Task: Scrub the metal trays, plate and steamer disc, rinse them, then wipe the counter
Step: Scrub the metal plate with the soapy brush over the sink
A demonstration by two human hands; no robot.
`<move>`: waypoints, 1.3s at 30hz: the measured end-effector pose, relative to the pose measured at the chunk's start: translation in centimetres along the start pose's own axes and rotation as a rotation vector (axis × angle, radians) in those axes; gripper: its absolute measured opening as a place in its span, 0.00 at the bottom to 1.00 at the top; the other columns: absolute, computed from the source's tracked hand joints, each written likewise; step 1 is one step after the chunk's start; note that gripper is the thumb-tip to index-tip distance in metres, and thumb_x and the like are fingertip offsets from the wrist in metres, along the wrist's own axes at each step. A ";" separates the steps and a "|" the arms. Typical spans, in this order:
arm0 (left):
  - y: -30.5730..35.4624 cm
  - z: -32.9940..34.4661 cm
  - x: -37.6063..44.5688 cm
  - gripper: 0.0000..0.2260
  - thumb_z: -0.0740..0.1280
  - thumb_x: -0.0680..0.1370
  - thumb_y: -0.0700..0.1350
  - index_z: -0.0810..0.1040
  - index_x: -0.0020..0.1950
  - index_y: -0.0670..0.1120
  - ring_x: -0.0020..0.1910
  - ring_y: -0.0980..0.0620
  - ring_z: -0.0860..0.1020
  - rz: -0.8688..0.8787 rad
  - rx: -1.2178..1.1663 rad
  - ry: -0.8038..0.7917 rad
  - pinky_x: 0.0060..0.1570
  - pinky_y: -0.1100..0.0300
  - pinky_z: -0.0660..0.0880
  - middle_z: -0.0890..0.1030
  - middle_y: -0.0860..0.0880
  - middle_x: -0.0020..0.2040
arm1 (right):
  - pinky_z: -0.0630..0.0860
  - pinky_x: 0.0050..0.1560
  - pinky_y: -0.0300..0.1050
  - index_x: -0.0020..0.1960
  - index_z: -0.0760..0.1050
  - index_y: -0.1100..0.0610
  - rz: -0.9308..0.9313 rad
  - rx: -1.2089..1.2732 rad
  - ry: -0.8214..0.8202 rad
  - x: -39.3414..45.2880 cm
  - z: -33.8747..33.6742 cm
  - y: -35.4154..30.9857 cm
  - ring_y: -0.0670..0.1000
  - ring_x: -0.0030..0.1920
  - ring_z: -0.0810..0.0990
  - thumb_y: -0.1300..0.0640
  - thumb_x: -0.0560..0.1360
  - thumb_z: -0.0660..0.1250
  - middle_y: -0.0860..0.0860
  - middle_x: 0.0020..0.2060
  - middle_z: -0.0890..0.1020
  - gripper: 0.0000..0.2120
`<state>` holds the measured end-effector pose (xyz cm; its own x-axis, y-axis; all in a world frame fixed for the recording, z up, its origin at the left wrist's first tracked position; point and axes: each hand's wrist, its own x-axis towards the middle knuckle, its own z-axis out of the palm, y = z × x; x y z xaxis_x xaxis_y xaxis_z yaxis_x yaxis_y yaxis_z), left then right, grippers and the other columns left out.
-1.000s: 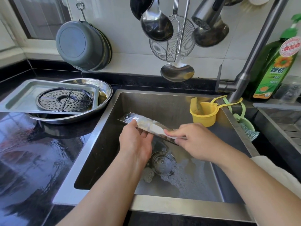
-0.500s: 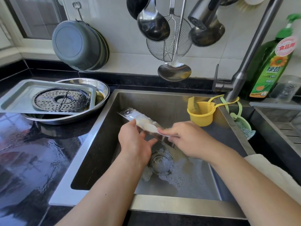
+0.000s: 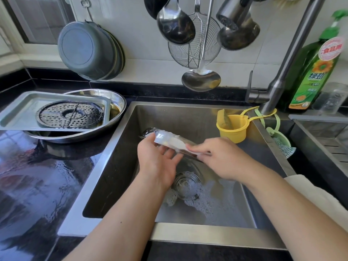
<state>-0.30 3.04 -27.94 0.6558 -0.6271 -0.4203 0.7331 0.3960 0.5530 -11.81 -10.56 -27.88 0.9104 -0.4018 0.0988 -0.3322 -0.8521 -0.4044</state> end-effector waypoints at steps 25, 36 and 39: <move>0.1 0.2 -0.2 0.16 0.59 0.84 0.47 0.78 0.64 0.39 0.57 0.38 0.84 0.021 -0.026 0.086 0.65 0.40 0.77 0.84 0.40 0.58 | 0.77 0.44 0.56 0.66 0.74 0.30 0.017 -0.039 -0.021 -0.7 -0.4 -0.4 0.51 0.43 0.76 0.55 0.82 0.64 0.43 0.37 0.74 0.21; -0.2 -0.1 0.1 0.18 0.59 0.83 0.45 0.75 0.68 0.38 0.62 0.35 0.80 -0.062 -0.052 0.038 0.69 0.36 0.72 0.81 0.37 0.63 | 0.76 0.47 0.52 0.69 0.72 0.30 -0.066 -0.040 -0.011 -0.2 0.8 -1.3 0.53 0.47 0.77 0.53 0.81 0.65 0.41 0.36 0.70 0.22; 0.5 -0.2 0.1 0.18 0.59 0.82 0.44 0.74 0.69 0.38 0.63 0.35 0.80 -0.012 -0.091 0.053 0.69 0.36 0.72 0.81 0.38 0.64 | 0.74 0.45 0.49 0.67 0.75 0.33 0.037 -0.026 -0.022 -0.2 -0.3 0.4 0.51 0.42 0.77 0.55 0.81 0.66 0.42 0.35 0.74 0.21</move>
<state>0.17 3.30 -27.86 0.6534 -0.5969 -0.4655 0.7530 0.4496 0.4805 -12.19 -10.90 -27.76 0.9027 -0.4255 0.0639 -0.3714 -0.8457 -0.3833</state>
